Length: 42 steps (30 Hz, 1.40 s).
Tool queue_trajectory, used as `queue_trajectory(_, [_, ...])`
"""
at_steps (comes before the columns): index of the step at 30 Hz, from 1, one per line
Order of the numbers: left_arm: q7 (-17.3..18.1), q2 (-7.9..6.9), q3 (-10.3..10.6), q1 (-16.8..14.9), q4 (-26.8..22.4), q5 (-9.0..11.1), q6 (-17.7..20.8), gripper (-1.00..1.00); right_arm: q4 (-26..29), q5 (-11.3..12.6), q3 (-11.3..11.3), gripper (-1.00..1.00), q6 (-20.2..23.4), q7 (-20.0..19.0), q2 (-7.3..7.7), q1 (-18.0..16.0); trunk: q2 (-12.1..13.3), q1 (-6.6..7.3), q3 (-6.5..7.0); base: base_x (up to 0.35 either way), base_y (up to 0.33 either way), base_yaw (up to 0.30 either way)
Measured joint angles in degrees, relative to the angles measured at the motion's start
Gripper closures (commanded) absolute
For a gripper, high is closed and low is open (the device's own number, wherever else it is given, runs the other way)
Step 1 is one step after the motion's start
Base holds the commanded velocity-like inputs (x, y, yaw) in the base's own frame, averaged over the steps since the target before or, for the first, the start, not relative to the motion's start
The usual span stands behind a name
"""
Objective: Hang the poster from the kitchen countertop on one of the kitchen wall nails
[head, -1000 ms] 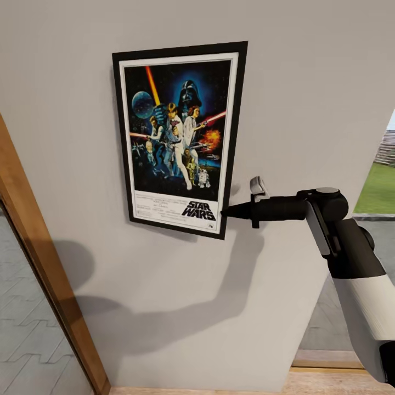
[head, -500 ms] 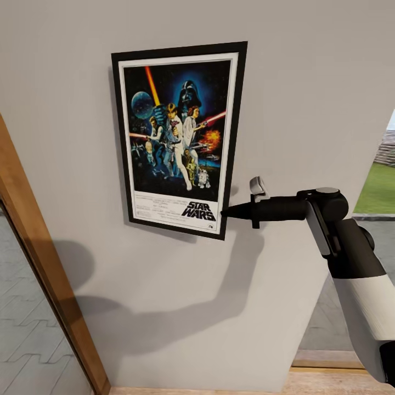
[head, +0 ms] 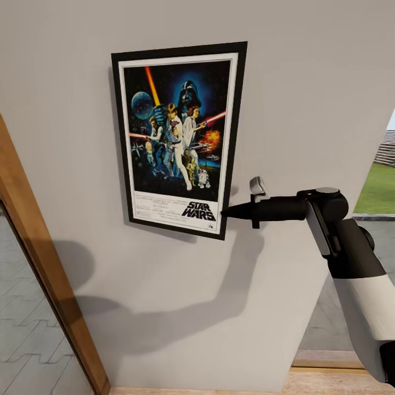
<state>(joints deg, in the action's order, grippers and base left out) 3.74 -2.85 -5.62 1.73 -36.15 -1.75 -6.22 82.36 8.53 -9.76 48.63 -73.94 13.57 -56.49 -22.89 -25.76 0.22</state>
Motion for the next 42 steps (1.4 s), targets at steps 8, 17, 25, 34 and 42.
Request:
queue_trajectory(8, [0.0,0.0,0.0,0.0,0.0,0.0,0.0,-1.0,0.0,0.2,0.0,1.0,0.0,0.0,-0.01,0.0,0.0,0.0,0.0,0.0,0.0,0.0])
queue_trajectory(17, [0.0,0.0,0.0,0.0,0.0,0.0,0.0,-1.0,0.0,0.1,0.0,1.0,0.0,0.0,0.0,0.0,0.0,0.0,0.0,0.0,0.0,0.0])
queue_trajectory(25, [0.0,0.0,0.0,0.0,0.0,0.0,0.0,-1.0,0.0,0.0,0.0,1.0,0.0,0.0,0.0,0.0,0.0,0.0,0.0,0.0,0.0,0.0])
queue_trajectory(34, [0.0,0.0,0.0,0.0,0.0,0.0,0.0,-1.0,0.0,0.0,0.0,1.0,0.0,0.0,0.0,0.2,0.0,0.0,0.0,0.0,0.0,0.0])
queue_trajectory(42, [0.0,0.0,0.0,0.0,0.0,0.0,0.0,-1.0,0.0,0.0,0.0,1.0,0.0,0.0,0.0,0.3,0.0,0.0,0.0,0.0,0.0,0.0])
